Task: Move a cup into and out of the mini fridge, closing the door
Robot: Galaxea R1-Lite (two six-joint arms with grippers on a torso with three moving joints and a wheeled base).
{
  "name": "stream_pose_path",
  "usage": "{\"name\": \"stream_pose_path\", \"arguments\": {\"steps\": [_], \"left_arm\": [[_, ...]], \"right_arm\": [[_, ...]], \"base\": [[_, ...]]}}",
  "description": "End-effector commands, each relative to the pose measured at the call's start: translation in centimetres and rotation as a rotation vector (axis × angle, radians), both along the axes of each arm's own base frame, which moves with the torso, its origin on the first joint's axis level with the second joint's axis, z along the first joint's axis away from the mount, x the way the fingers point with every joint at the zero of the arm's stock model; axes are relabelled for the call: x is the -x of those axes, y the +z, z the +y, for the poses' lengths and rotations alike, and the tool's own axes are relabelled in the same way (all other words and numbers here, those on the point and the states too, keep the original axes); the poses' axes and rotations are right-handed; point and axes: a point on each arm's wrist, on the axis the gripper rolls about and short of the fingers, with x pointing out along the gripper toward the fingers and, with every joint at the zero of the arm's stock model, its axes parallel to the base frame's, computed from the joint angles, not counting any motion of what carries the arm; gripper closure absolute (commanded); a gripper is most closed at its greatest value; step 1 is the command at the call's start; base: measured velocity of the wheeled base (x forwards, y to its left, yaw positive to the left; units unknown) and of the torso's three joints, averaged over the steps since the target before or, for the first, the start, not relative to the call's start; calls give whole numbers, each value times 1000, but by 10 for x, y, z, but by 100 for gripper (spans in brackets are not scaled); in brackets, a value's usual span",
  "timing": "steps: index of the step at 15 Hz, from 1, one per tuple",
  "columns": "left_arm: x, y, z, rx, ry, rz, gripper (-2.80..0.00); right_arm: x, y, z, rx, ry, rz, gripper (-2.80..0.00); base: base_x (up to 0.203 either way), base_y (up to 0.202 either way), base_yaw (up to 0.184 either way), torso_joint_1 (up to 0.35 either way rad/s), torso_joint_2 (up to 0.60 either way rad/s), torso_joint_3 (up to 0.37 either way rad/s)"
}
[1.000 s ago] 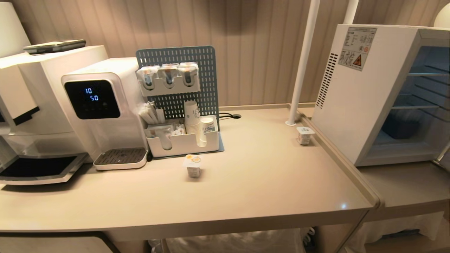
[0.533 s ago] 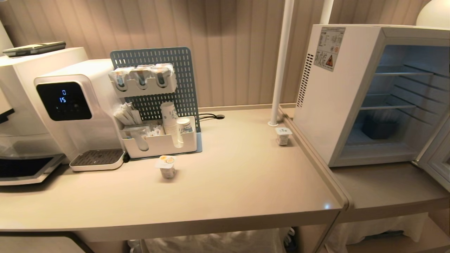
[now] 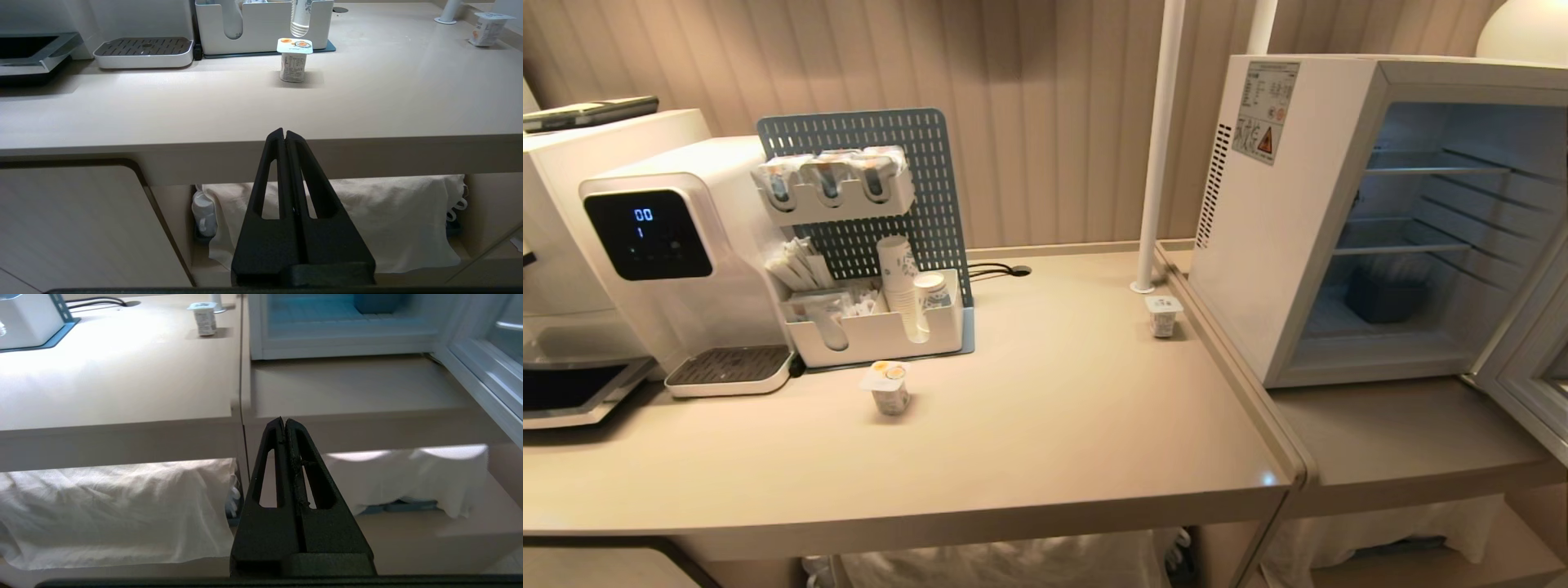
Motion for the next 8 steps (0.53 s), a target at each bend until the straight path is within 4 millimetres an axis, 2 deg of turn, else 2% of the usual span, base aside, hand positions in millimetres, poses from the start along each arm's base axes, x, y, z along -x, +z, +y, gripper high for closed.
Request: {"name": "stream_pose_path", "arguments": {"steps": [1,8], "left_arm": [[0,-1,0,0,0,4,0],[0,0,0,0,0,3,0]], "right_arm": [[0,0,0,0,0,0,0],[0,0,0,0,0,3,0]], "base": [[-125,-1,-3,3,11,-3],[-191,0,0,3,1,3]]}}
